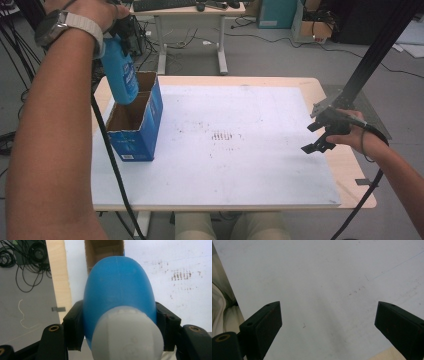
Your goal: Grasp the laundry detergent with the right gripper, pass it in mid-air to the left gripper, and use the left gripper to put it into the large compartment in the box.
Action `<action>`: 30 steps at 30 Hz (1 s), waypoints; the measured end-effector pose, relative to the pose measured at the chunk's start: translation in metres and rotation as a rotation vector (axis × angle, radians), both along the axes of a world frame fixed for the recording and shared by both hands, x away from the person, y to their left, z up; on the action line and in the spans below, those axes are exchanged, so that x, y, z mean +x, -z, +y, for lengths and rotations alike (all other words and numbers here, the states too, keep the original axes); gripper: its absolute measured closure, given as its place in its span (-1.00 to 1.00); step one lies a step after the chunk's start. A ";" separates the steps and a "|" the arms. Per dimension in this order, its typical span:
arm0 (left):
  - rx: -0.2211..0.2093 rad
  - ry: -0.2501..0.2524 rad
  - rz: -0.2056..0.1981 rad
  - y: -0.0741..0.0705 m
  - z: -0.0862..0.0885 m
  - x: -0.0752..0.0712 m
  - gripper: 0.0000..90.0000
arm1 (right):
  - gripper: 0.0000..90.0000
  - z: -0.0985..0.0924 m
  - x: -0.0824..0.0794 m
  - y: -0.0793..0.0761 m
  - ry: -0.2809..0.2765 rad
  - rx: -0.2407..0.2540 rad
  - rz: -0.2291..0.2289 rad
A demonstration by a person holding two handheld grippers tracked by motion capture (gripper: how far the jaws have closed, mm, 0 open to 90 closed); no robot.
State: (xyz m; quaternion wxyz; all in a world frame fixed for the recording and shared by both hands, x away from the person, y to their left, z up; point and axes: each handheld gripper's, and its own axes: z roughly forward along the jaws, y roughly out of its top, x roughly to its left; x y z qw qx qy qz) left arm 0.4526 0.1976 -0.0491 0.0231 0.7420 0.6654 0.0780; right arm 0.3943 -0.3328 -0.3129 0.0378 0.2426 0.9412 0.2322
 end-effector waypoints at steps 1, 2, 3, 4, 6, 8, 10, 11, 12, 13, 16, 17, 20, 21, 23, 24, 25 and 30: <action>0.001 -0.002 0.001 0.002 0.001 0.000 -0.17 | -0.84 0.000 0.002 0.001 -0.025 0.008 -0.016; -0.001 -0.005 0.002 0.003 0.002 0.001 -0.17 | -0.84 0.000 0.001 0.001 -0.019 0.006 -0.011; -0.003 -0.007 0.003 0.005 0.004 0.001 -0.17 | -0.84 0.000 0.001 0.001 -0.016 0.003 -0.010; 0.002 -0.008 0.006 0.006 0.005 0.001 -0.17 | -0.84 0.000 0.001 0.001 -0.012 0.003 -0.008; -0.003 -0.009 0.006 0.009 0.006 0.002 -0.17 | -0.84 0.000 0.000 0.000 0.006 -0.005 0.004; -0.001 -0.014 0.008 0.013 0.008 0.003 -0.17 | -0.84 0.000 0.000 0.000 0.008 -0.004 0.006; 0.001 -0.016 0.014 0.017 0.011 0.004 -0.17 | -0.84 0.001 0.000 0.001 0.007 -0.004 0.006; -0.002 -0.020 0.014 0.020 0.011 0.004 -0.17 | -0.84 0.001 0.000 0.001 0.007 -0.001 0.008; 0.001 -0.022 0.013 0.021 0.012 0.004 -0.17 | -0.84 0.001 0.000 0.001 0.002 -0.001 0.003; -0.001 -0.024 0.016 0.024 0.012 0.005 -0.17 | -0.84 0.001 0.000 0.001 0.007 0.003 0.005; 0.003 -0.028 0.018 0.031 0.014 0.006 -0.17 | -0.84 0.000 0.000 0.001 0.014 -0.004 0.011; 0.003 -0.025 0.020 0.033 0.015 0.007 -0.17 | -0.84 0.000 0.000 0.001 0.017 -0.003 0.012; 0.001 -0.025 0.021 0.039 0.018 0.007 -0.17 | -0.84 -0.001 0.000 0.001 0.025 0.000 0.014; -0.003 -0.028 0.022 0.041 0.018 0.007 -0.17 | -0.84 -0.001 0.000 0.001 0.029 0.000 0.016; 0.002 -0.025 0.020 0.045 0.019 0.008 -0.17 | -0.84 -0.002 0.000 0.002 0.025 -0.002 0.015; 0.003 -0.027 0.020 0.047 0.019 0.008 -0.17 | -0.84 -0.002 0.000 0.002 0.023 -0.001 0.014; 0.004 -0.026 0.025 0.049 0.019 0.008 -0.17 | -0.84 -0.001 0.000 0.002 0.025 -0.001 0.014; 0.001 -0.022 0.026 0.057 0.020 0.009 -0.17 | -0.84 -0.002 0.000 0.002 0.025 0.001 0.014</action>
